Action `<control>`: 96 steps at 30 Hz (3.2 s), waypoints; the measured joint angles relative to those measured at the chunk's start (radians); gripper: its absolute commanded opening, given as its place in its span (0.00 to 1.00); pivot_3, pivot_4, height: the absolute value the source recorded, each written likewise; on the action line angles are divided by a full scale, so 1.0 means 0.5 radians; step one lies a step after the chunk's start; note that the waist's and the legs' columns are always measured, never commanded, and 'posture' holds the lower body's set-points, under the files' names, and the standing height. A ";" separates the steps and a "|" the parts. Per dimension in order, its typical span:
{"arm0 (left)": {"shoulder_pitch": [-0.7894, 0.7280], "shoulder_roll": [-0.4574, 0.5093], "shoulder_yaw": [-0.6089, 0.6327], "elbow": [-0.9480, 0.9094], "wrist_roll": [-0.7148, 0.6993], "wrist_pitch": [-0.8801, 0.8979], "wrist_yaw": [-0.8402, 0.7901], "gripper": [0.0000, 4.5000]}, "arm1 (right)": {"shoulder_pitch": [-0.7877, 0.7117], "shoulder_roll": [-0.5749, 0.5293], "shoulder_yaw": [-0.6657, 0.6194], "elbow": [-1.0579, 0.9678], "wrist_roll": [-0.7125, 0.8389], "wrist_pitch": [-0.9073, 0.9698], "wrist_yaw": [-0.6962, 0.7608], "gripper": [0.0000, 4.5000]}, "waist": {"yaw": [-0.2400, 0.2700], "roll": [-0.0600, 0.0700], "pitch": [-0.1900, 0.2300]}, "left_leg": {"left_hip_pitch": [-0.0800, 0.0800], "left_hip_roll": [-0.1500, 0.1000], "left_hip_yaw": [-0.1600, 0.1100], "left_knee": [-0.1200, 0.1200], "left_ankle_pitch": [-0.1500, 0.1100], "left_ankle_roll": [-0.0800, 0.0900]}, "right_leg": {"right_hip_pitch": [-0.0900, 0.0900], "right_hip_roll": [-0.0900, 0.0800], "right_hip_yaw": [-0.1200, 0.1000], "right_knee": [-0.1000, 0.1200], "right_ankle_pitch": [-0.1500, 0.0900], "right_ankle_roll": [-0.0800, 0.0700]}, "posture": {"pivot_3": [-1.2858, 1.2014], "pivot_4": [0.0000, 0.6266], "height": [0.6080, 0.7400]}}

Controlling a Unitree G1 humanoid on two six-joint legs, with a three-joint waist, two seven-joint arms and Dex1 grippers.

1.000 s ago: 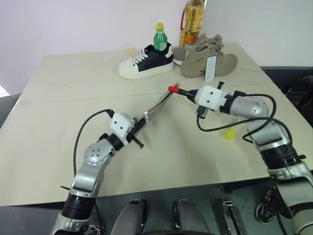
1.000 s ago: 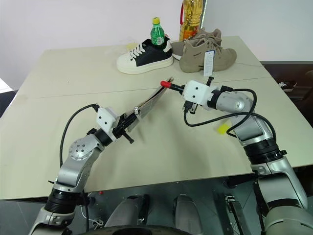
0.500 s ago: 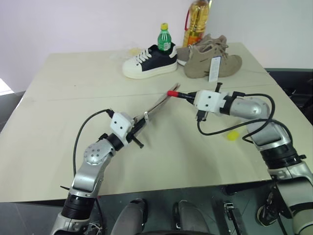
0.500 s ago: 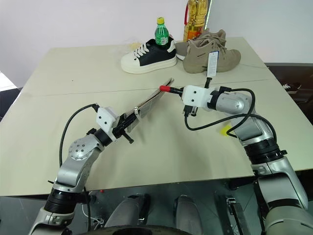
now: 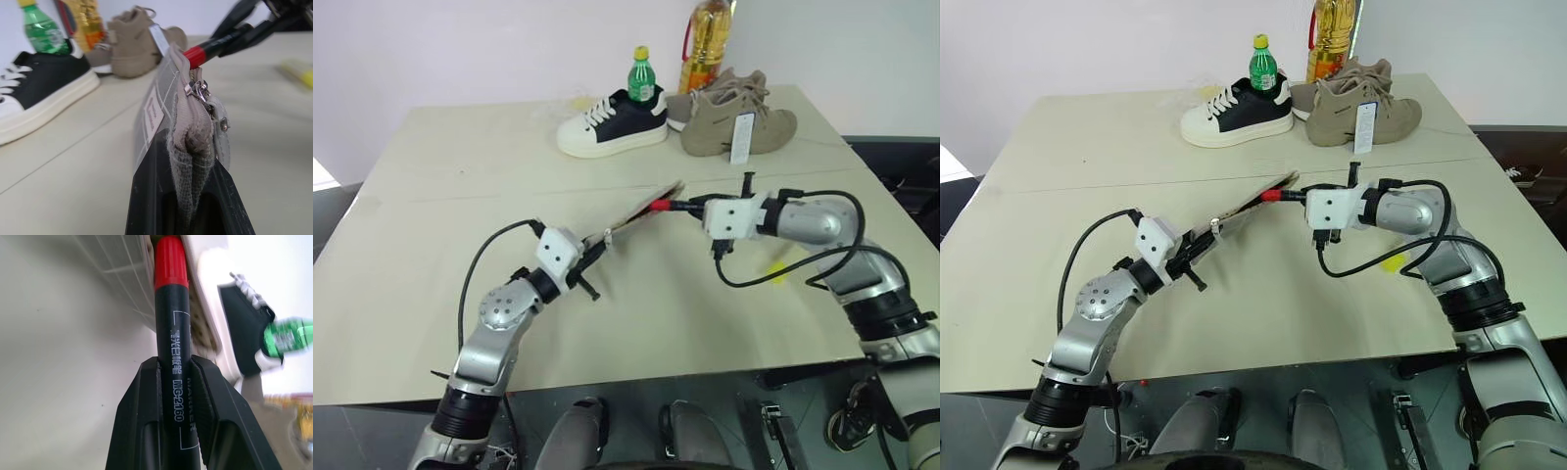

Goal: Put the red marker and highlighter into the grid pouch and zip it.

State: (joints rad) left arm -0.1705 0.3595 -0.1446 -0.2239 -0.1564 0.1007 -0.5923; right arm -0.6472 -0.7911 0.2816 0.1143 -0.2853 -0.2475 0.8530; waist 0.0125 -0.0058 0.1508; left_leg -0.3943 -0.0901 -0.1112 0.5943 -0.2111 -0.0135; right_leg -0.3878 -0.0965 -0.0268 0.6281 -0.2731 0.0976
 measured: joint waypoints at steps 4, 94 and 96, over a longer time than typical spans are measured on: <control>-0.008 0.087 -0.057 -0.032 0.009 -0.009 -0.125 0.00 | -0.052 -0.025 0.096 -0.003 -0.097 -0.253 0.059 0.07 | -0.001 0.000 0.000 | 0.000 0.000 0.000 0.000 0.000 0.000 | 0.000 0.000 0.000 0.000 0.000 0.000 | 0.52 0.24 0.99; -0.239 -0.003 -0.181 0.298 0.179 -0.245 -0.298 0.00 | 0.326 -0.499 -0.068 -0.555 -0.090 0.144 0.039 0.19 | -0.001 -0.003 0.000 | 0.001 0.000 0.000 0.003 -0.002 0.002 | 0.004 -0.001 -0.002 -0.001 -0.002 0.003 | 0.52 0.24 0.99; -0.239 0.014 -0.205 0.291 0.181 -0.254 -0.337 0.00 | 0.294 -0.455 -0.030 -0.556 -0.094 0.095 0.089 0.19 | -0.002 -0.003 0.000 | 0.001 0.000 0.000 0.003 -0.002 0.002 | 0.004 -0.001 -0.002 -0.001 -0.002 0.003 | 0.52 0.24 0.99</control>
State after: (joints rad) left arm -0.2901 0.3662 -0.2472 -0.0785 -0.0660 -0.0263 -0.7606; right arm -0.5004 -1.0184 0.2663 -0.1638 -0.3322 -0.1998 0.8975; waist 0.0116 -0.0074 0.1510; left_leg -0.3939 -0.0899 -0.1110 0.5959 -0.2120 -0.0124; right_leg -0.3858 -0.0970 -0.0278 0.6275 -0.2742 0.0992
